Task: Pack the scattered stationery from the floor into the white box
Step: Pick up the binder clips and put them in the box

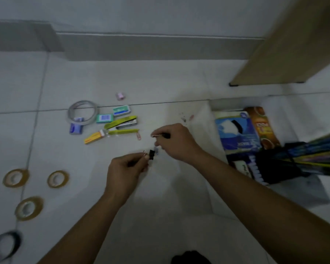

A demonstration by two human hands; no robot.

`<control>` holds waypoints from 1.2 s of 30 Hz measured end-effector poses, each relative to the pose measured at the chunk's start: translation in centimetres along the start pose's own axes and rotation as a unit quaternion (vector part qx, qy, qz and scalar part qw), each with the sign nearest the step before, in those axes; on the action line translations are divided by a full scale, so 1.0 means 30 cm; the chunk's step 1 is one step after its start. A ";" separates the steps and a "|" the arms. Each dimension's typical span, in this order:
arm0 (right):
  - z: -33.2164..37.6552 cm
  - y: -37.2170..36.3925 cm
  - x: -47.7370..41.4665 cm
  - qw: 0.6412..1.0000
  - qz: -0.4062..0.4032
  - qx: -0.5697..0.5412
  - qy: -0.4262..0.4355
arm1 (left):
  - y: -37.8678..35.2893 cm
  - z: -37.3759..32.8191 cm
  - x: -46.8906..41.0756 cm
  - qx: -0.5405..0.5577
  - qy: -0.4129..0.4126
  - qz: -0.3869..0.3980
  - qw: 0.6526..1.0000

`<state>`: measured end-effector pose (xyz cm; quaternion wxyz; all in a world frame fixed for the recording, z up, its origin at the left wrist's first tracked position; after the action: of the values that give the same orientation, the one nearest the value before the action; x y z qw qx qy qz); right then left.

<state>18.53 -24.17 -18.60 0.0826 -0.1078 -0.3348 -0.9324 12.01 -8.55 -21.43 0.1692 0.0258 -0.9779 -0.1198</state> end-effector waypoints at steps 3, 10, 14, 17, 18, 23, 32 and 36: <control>0.020 0.068 0.084 0.999 -0.001 0.012 0.049 | -0.075 -0.075 0.052 0.022 -0.006 0.033 0.999; -0.060 0.397 0.291 0.984 -0.164 -0.052 0.044 | -0.251 -0.330 0.148 0.067 -0.114 0.093 0.987; -0.215 0.537 0.401 0.981 -0.186 -0.014 -0.053 | -0.369 -0.431 0.194 0.016 -0.194 0.148 0.970; -0.337 0.545 0.472 0.979 -0.145 0.058 -0.131 | -0.464 -0.438 0.189 -0.063 -0.223 0.185 0.955; -0.367 0.534 0.489 0.978 -0.137 0.061 -0.147 | -0.493 -0.437 0.185 -0.085 -0.230 0.196 0.949; -0.430 0.483 0.496 0.972 -0.163 0.004 -0.170 | -0.616 -0.446 0.176 -0.263 -0.338 0.249 0.869; -0.403 0.464 0.443 0.976 -0.136 -0.111 -0.129 | -0.666 -0.423 0.170 -0.343 -0.384 0.269 0.814; -0.410 0.442 0.426 0.974 -0.158 -0.099 -0.131 | -0.629 -0.426 0.157 -0.303 -0.405 0.245 0.827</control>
<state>7.41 -43.22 -16.54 -0.1209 -0.1823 -0.2620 -0.9400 12.08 -30.17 -12.83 -0.2190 -0.3176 -0.8475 -0.3645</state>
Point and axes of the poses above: each hand's wrist, its own x-axis away from the middle knuckle, its own y-axis out of the back of the hand, z = x × y, the point moved 5 cm from there along -x, towards the middle knuckle, and after that the axes turned 1 degree about x, right-handed, at the moved point
